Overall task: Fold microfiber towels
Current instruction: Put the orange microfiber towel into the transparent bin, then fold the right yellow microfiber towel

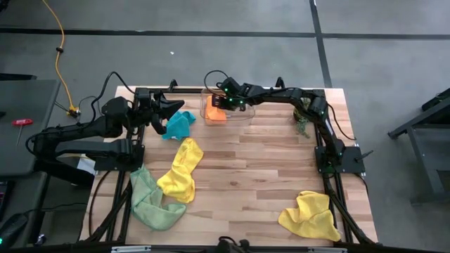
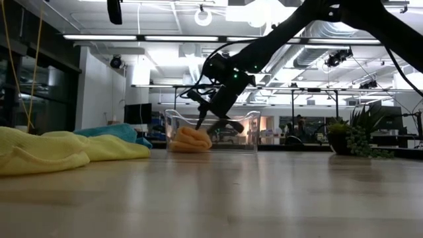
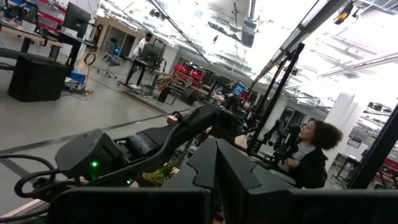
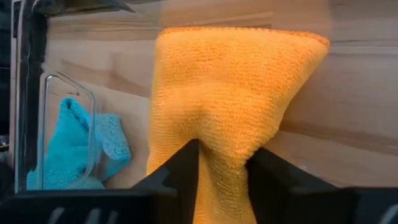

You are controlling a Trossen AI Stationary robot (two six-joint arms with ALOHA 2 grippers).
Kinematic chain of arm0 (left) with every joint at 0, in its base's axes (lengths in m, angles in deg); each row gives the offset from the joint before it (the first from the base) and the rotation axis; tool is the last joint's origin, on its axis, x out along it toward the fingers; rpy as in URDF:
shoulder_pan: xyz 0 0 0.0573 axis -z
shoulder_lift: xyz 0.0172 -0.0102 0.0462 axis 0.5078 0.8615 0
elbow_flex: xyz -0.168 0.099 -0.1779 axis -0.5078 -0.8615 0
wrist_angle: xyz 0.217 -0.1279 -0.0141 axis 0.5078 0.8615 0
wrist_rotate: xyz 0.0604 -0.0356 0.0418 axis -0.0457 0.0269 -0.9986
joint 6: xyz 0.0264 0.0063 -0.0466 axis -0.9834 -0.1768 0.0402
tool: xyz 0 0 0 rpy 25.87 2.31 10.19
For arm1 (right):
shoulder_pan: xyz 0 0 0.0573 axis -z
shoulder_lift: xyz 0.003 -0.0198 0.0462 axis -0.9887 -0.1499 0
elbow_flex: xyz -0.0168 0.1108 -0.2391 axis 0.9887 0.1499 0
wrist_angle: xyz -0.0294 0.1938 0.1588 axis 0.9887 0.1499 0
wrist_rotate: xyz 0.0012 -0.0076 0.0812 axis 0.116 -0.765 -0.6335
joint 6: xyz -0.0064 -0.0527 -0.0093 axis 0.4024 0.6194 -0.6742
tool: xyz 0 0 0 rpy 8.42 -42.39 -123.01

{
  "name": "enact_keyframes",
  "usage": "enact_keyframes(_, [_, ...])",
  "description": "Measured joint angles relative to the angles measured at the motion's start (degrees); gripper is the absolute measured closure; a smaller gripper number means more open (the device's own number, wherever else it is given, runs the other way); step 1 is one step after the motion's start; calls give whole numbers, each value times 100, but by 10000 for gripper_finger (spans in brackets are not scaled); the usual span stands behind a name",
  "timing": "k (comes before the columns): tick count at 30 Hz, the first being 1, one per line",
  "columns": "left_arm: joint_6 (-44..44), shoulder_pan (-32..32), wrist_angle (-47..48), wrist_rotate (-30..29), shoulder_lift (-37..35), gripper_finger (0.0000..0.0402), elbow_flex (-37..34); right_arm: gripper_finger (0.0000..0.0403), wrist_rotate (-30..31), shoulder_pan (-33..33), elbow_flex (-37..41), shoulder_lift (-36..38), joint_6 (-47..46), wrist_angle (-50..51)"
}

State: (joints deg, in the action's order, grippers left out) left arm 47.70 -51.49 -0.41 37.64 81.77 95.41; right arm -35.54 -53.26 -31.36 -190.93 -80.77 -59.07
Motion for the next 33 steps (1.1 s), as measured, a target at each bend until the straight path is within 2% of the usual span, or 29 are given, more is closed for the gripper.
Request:
enact_keyframes(6, [-24,0,0,2,0,401,0,269,-2,9,0,105,67,502])
enact_keyframes(15, [-65,0,0,2,0,401,0,267,495,46,-4,421,502,1206])
enact_keyframes(23, [-151,0,2,1,-12,401,0,271,461,76,-213,645,1255,1447])
enact_keyframes(28, [-151,-2,0,-7,-20,401,0,308,262,51,-852,678,1794,1616])
enact_keyframes(33, [-150,-1,0,-20,-20,401,0,390,290,16,-935,634,1840,1576])
